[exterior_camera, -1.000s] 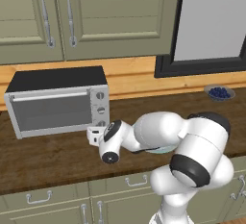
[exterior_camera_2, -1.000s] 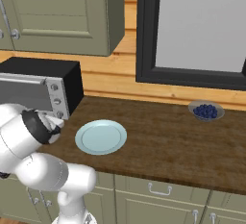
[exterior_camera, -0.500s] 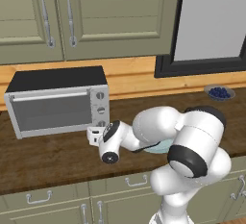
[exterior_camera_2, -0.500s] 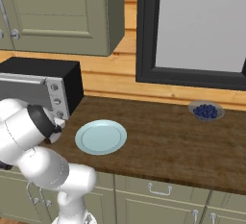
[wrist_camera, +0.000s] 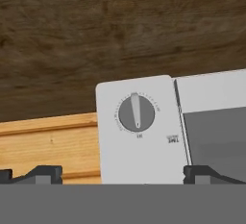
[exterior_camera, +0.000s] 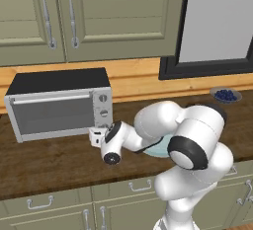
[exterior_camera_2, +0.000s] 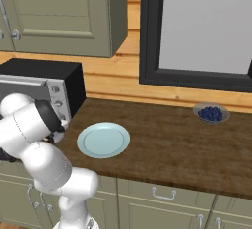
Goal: Pick up the kebab skewer and baguette bread, and place them inside the toaster oven. Close the toaster oven door and start by setting the timer.
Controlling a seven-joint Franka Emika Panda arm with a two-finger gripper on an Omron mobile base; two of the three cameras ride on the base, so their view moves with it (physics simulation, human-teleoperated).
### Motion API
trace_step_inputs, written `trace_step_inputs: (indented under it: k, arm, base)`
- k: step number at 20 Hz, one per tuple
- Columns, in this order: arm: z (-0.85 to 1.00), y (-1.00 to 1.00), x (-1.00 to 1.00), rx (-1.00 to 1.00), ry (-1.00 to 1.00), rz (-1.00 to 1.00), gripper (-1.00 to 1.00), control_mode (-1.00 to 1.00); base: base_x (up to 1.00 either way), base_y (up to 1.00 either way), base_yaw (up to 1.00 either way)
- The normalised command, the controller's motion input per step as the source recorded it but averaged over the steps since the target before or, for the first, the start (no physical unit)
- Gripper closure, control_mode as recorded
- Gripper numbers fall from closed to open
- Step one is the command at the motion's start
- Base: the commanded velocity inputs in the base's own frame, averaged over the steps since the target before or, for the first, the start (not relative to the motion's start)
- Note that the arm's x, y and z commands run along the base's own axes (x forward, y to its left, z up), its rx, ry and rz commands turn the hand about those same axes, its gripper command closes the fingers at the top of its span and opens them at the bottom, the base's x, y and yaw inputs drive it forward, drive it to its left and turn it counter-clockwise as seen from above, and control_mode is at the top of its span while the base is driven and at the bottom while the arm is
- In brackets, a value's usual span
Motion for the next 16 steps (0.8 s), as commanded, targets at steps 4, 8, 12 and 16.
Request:
trace_step_inputs:
  k: [4, 8, 12, 16]
  arm:
    - [-0.08, 0.00, 0.12, 0.00, 0.00, 0.00, -1.00, -1.00]
    - [-0.12, 0.00, 0.10, 0.00, 0.00, 0.00, -1.00, -1.00]
    - [-0.11, 0.00, 0.10, 0.00, 0.00, 0.00, -1.00, -1.00]
    - [-0.07, 0.00, 0.08, 0.00, 0.00, 0.00, -1.00, -1.00]
  base:
    - [0.00, 0.00, 0.00]
    - [0.00, 0.00, 0.00]
    - [0.00, 0.00, 0.00]
    - [0.00, 0.00, 0.00]
